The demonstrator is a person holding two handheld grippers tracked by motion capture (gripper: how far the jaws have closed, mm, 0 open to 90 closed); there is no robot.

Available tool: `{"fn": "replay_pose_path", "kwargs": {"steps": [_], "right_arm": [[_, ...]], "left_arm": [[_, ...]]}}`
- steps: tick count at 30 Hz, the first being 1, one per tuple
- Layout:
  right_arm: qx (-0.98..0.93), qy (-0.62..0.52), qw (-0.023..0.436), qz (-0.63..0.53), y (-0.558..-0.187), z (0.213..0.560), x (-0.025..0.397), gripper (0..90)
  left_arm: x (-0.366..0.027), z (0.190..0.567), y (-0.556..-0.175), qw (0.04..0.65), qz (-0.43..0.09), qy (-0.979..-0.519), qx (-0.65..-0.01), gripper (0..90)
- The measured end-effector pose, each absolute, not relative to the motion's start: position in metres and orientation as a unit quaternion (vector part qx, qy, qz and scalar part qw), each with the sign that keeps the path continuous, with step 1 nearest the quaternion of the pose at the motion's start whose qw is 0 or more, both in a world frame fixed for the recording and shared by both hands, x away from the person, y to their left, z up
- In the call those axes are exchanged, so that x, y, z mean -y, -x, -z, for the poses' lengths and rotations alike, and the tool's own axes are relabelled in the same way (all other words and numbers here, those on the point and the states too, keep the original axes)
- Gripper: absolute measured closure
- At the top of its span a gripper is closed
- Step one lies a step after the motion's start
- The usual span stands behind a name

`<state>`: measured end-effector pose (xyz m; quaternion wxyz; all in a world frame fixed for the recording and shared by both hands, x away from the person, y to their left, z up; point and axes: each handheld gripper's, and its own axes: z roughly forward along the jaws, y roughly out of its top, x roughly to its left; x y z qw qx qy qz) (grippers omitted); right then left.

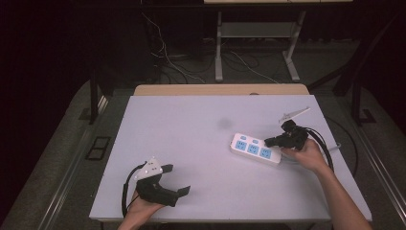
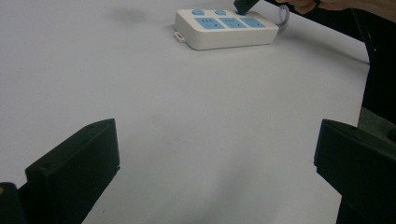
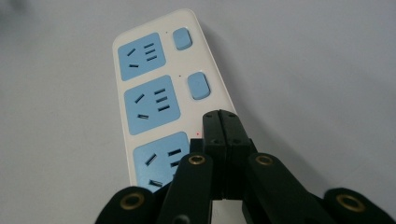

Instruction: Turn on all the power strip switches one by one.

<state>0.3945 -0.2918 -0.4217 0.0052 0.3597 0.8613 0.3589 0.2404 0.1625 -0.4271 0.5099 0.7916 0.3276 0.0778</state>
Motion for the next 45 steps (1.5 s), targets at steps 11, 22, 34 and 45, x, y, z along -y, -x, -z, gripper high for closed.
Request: {"fn": "replay_pose_path", "kwargs": {"steps": [11, 22, 34, 45], "right_arm": [[-0.863, -0.348, 0.011, -0.367, -0.395, 0.417, 0.291, 90.0], [-0.868, -0.339, 0.007, -0.363, -0.399, 0.398, 0.285, 90.0], [-0.874, -0.329, 0.011, -0.357, -0.405, 0.382, 0.275, 90.0], [-0.878, -0.326, 0.009, -0.35, -0.412, 0.385, 0.264, 90.0]], "left_arm": [[-0.162, 0.427, -0.24, 0.511, -0.075, -0.792, -0.326, 0.0], [-0.162, 0.427, -0.239, 0.512, -0.075, -0.792, -0.325, 0.0], [-0.162, 0.426, -0.239, 0.512, -0.073, -0.792, -0.324, 0.0], [-0.163, 0.426, -0.239, 0.513, -0.074, -0.792, -0.324, 0.0]]}}
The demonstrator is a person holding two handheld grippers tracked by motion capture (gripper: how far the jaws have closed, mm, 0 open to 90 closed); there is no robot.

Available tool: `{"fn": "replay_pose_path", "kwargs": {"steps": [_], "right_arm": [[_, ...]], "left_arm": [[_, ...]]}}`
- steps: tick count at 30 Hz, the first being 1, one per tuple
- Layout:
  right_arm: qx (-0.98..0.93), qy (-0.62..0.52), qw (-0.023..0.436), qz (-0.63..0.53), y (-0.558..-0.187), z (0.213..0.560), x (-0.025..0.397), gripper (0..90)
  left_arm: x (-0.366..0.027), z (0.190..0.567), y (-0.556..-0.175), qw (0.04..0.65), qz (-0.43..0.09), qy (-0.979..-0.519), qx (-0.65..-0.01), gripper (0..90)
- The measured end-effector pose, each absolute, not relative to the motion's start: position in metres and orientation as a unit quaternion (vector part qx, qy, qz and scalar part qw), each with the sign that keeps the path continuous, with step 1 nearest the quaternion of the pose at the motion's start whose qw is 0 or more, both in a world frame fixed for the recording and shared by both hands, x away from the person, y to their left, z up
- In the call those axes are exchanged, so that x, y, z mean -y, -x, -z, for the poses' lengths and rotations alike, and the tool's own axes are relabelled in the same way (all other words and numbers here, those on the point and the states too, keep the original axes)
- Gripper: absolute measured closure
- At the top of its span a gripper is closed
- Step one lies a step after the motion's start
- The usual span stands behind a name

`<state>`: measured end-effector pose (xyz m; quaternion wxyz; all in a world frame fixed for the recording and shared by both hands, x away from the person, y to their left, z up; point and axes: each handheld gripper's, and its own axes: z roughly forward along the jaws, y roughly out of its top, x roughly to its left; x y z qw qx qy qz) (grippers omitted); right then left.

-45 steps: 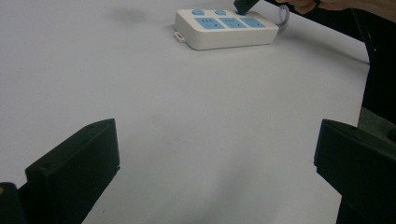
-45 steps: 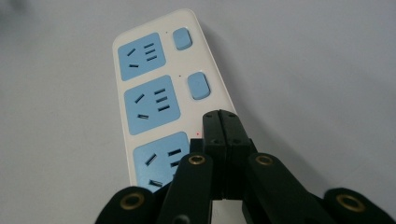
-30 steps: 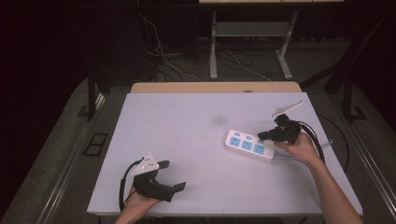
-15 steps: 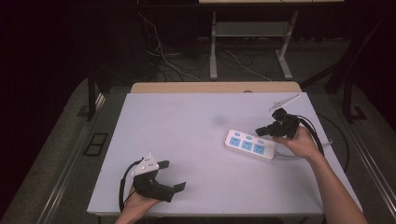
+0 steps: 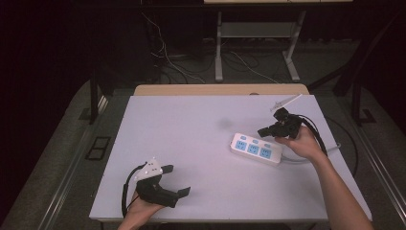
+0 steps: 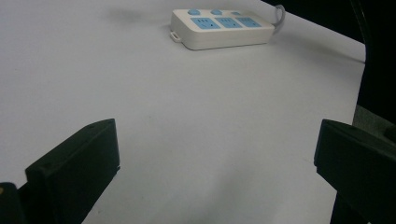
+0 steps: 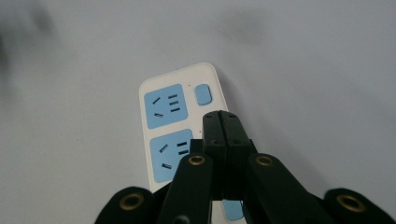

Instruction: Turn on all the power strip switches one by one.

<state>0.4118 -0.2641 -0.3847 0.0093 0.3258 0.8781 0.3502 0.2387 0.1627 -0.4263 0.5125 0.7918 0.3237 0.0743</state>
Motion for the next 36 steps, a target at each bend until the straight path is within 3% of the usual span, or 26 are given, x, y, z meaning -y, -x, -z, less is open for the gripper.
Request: {"fn": "replay_pose_path", "kwargs": {"steps": [36], "right_arm": [[-0.889, -0.32, -0.007, -0.326, -0.421, 0.411, 0.247, 90.0]], "left_arm": [[-0.162, 0.426, -0.239, 0.511, -0.074, -0.793, -0.323, 0.0]]}}
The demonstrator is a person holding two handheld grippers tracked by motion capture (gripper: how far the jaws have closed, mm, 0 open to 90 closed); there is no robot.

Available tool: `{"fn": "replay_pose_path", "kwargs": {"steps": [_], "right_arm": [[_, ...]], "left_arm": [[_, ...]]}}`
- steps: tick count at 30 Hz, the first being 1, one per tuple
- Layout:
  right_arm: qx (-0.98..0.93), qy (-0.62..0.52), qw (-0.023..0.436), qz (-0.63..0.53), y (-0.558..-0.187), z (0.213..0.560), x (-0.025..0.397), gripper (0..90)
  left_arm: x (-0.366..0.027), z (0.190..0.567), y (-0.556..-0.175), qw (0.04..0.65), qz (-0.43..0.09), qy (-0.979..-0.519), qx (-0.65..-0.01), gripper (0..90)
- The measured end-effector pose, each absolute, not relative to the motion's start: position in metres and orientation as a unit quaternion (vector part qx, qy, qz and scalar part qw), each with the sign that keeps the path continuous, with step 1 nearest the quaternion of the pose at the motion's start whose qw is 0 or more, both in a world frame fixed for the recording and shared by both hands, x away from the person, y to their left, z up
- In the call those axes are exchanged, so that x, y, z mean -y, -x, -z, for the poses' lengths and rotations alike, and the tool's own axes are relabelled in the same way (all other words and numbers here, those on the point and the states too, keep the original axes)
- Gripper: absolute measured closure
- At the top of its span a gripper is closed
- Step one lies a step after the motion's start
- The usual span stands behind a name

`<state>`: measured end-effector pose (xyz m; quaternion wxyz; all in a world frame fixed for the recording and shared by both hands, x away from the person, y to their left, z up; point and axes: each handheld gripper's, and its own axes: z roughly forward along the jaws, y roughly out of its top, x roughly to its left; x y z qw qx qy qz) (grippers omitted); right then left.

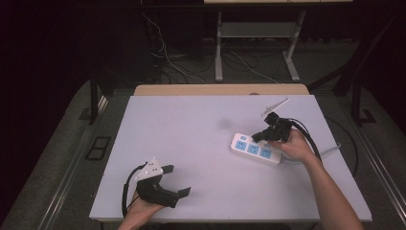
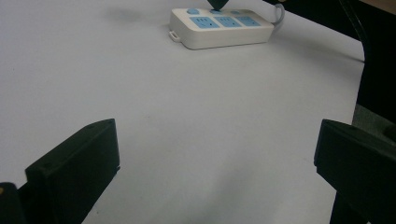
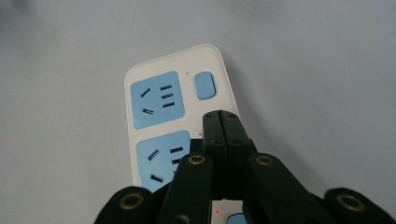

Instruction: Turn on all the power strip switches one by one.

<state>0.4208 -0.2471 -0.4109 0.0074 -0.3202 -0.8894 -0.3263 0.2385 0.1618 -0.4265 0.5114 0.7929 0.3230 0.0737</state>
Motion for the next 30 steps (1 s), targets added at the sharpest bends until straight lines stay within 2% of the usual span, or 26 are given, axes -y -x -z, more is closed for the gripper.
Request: {"fn": "replay_pose_path", "kwargs": {"steps": [18, 30], "right_arm": [[0.875, 0.331, 0.02, 0.352, -0.4213, 0.418, 0.2537, 90.0], [0.88, 0.323, 0.011, 0.347, -0.4202, 0.4185, 0.2524, 90.0]], "left_arm": [[-0.1616, 0.4265, -0.2387, 0.511, -0.074, -0.794, -0.322, 0.0], [-0.1607, 0.4265, -0.2382, 0.51, -0.076, -0.795, -0.321, 0.0]]}}
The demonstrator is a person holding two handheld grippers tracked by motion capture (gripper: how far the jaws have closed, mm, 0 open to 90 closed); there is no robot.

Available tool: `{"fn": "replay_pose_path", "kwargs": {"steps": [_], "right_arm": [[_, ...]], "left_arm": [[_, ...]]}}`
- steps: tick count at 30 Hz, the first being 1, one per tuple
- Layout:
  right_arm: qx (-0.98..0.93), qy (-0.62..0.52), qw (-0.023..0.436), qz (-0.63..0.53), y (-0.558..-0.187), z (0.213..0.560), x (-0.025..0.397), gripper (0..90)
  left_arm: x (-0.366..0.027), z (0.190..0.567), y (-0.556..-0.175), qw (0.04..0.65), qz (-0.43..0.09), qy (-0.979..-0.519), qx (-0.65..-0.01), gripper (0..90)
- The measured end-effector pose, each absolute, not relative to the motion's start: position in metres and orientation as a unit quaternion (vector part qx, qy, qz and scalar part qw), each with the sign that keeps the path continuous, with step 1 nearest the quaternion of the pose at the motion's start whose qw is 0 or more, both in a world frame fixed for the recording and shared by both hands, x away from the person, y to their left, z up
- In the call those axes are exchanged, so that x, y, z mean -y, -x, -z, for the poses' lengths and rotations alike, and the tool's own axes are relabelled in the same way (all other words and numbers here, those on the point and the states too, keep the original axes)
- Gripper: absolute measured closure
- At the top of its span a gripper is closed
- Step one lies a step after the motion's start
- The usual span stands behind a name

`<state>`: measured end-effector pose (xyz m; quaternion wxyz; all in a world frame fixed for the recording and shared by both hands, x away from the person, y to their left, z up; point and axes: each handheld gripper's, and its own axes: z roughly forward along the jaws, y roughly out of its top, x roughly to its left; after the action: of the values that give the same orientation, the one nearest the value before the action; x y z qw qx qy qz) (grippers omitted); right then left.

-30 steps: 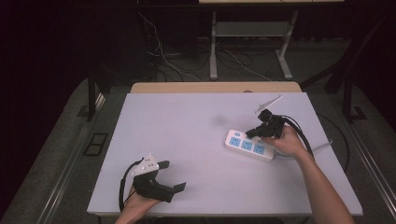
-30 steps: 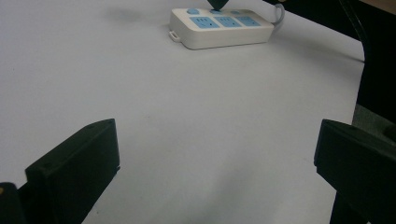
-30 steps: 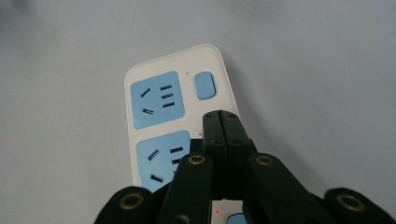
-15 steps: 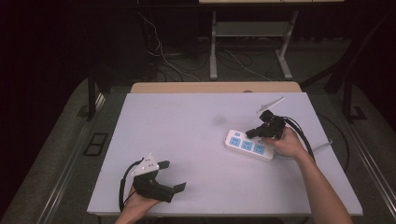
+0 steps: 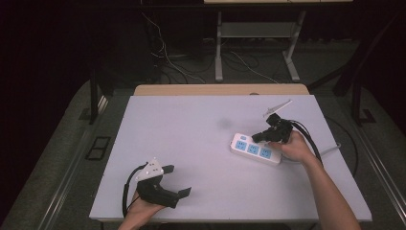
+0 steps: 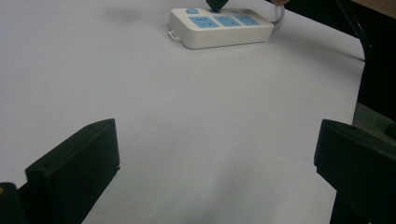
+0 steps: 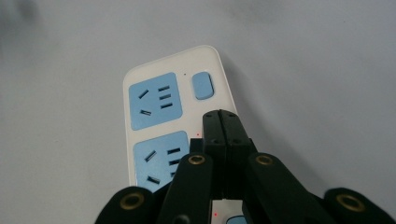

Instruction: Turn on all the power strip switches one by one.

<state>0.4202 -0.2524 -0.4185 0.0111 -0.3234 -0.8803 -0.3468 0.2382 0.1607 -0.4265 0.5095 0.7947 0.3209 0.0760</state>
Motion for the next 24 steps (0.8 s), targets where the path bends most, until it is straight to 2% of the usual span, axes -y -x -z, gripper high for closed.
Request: {"fn": "replay_pose_path", "kwargs": {"steps": [24], "right_arm": [[0.881, 0.323, 0.004, 0.345, -0.4186, 0.4188, 0.251, 90.0]], "left_arm": [[-0.1615, 0.4263, -0.2385, 0.511, -0.075, -0.794, -0.322, 0.0]]}}
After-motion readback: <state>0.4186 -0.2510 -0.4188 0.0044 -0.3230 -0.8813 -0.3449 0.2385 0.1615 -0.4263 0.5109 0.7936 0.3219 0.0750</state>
